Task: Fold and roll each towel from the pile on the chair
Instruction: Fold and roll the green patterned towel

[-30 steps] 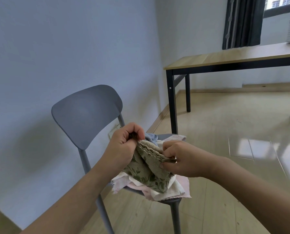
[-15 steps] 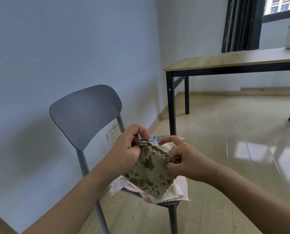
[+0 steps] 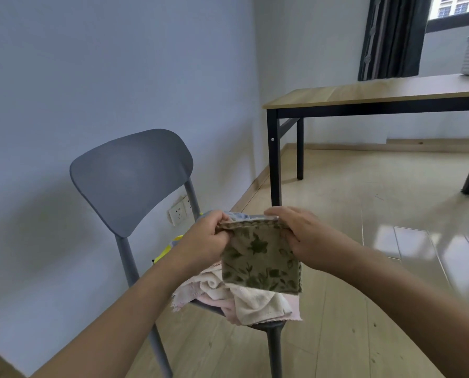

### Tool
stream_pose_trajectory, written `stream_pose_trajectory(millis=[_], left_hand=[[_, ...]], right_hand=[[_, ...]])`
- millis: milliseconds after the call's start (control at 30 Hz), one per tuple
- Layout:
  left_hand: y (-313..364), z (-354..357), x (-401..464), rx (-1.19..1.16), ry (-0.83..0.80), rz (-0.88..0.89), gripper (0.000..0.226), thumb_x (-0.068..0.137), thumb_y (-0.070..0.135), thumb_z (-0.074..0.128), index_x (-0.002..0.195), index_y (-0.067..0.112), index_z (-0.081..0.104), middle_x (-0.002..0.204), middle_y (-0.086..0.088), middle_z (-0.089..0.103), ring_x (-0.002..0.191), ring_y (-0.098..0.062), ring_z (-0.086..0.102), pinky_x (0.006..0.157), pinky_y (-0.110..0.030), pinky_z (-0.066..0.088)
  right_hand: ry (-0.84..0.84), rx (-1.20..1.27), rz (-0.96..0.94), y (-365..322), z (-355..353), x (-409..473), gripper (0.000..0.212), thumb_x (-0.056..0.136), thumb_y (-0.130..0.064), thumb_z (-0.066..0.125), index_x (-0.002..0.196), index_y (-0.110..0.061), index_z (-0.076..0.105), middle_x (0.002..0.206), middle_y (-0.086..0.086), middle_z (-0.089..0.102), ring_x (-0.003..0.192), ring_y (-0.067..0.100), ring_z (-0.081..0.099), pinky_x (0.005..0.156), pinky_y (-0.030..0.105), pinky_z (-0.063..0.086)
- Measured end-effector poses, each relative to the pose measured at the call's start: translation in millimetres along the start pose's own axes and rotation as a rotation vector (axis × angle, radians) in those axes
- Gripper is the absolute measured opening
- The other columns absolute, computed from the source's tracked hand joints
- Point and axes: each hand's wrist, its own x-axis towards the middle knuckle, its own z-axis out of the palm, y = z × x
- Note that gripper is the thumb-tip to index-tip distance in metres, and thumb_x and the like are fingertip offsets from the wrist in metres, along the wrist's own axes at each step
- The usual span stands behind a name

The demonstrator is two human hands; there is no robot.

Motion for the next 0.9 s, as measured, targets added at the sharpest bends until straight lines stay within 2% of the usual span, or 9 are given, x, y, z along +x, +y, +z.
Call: stream_pose_trajectory(millis=[100, 200, 267, 400, 533, 600, 733, 800, 900], left_hand=[[4.1, 0.5, 7.7, -0.277, -0.007, -0.107, 0.005, 0.097, 0.017, 0.051, 0.096, 0.021, 0.053, 0.090, -0.005, 0.059, 0.085, -0.021, 0.056, 0.080, -0.034, 0.050], [7.7, 4.6, 11.4, -0.305, -0.233, -0.169, 0.027, 0.090, 0.010, 0.062, 0.114, 0.014, 0.052, 0.104, -0.012, 0.062, 0.091, -0.022, 0.061, 0.075, -0.026, 0.056], [10.1, 9.0, 14.7, -0.262, -0.288, -0.136, 0.021, 0.087, 0.003, 0.063, 0.106, 0.007, 0.058, 0.094, -0.011, 0.065, 0.085, -0.019, 0.063, 0.070, -0.023, 0.056], [5.8, 13.1, 27.6, -0.161, 0.037, -0.041, 0.006, 0.087, 0.016, 0.061, 0.083, 0.019, 0.063, 0.083, -0.007, 0.068, 0.084, -0.024, 0.063, 0.080, -0.041, 0.056], [-5.7, 8.3, 20.9, 0.050, 0.223, 0.327, 0.014, 0.089, 0.008, 0.055, 0.090, 0.022, 0.052, 0.075, 0.006, 0.059, 0.068, -0.013, 0.053, 0.061, -0.030, 0.045], [-22.1, 8.4, 9.6, 0.240, 0.213, 0.453, 0.019, 0.087, 0.006, 0.053, 0.099, 0.020, 0.052, 0.082, 0.006, 0.059, 0.070, -0.013, 0.054, 0.058, -0.028, 0.046], [-65.4, 34.0, -20.0, 0.440, -0.087, 0.424, 0.020, 0.078, 0.012, 0.057, 0.095, 0.021, 0.055, 0.085, 0.010, 0.057, 0.078, -0.010, 0.053, 0.063, -0.025, 0.043], [-77.7, 48.9, -33.3, 0.454, -0.197, 0.366, 0.013, 0.076, 0.017, 0.057, 0.087, 0.022, 0.053, 0.082, 0.011, 0.055, 0.078, -0.013, 0.051, 0.064, -0.030, 0.043], [-83.2, 53.7, -36.8, 0.343, -0.177, 0.297, 0.009, 0.080, 0.024, 0.053, 0.088, 0.024, 0.055, 0.084, 0.011, 0.058, 0.080, -0.008, 0.053, 0.070, -0.031, 0.047]], right_hand=[[0.054, 0.033, 0.057, 1.2, -0.8, 10.8, 0.019, 0.096, -0.010, 0.033, 0.097, -0.017, 0.051, 0.097, -0.003, 0.050, 0.096, 0.016, 0.048, 0.083, 0.026, 0.043], [0.014, 0.099, 0.165, 2.5, -0.2, 19.9, 0.021, 0.096, -0.013, 0.030, 0.096, -0.008, 0.050, 0.097, 0.005, 0.052, 0.093, 0.023, 0.050, 0.078, 0.030, 0.043], [-0.022, 0.128, 0.222, 4.4, -0.5, 24.3, 0.021, 0.096, -0.018, 0.032, 0.099, -0.008, 0.050, 0.098, 0.004, 0.052, 0.094, 0.022, 0.051, 0.081, 0.034, 0.044], [-0.107, 0.160, 0.225, 7.3, -3.9, 31.2, 0.018, 0.089, -0.021, 0.051, 0.105, -0.017, 0.044, 0.097, -0.006, 0.046, 0.091, 0.013, 0.048, 0.071, 0.021, 0.041], [0.275, -0.091, -0.078, 14.4, 1.1, 38.2, 0.015, 0.083, -0.004, 0.056, 0.095, -0.010, 0.049, 0.091, 0.001, 0.049, 0.080, 0.017, 0.046, 0.061, 0.014, 0.034], [0.316, -0.170, -0.147, 19.7, 11.5, 33.1, 0.016, 0.084, -0.003, 0.057, 0.097, -0.011, 0.054, 0.092, -0.002, 0.048, 0.079, 0.013, 0.044, 0.062, 0.012, 0.034], [-0.058, -0.276, -0.108, 29.8, 53.8, 5.8, 0.013, 0.090, -0.012, 0.052, 0.099, -0.019, 0.058, 0.101, -0.004, 0.056, 0.085, 0.012, 0.051, 0.075, 0.022, 0.048], [-0.257, -0.277, -0.066, 30.4, 68.3, -5.2, 0.012, 0.090, -0.014, 0.051, 0.096, -0.022, 0.058, 0.089, -0.009, 0.056, 0.079, 0.011, 0.050, 0.067, 0.019, 0.044], [-0.336, -0.218, 0.017, 32.2, 73.5, -10.3, 0.008, 0.092, -0.020, 0.051, 0.090, -0.025, 0.056, 0.076, -0.010, 0.049, 0.073, 0.011, 0.049, 0.058, 0.017, 0.037]])
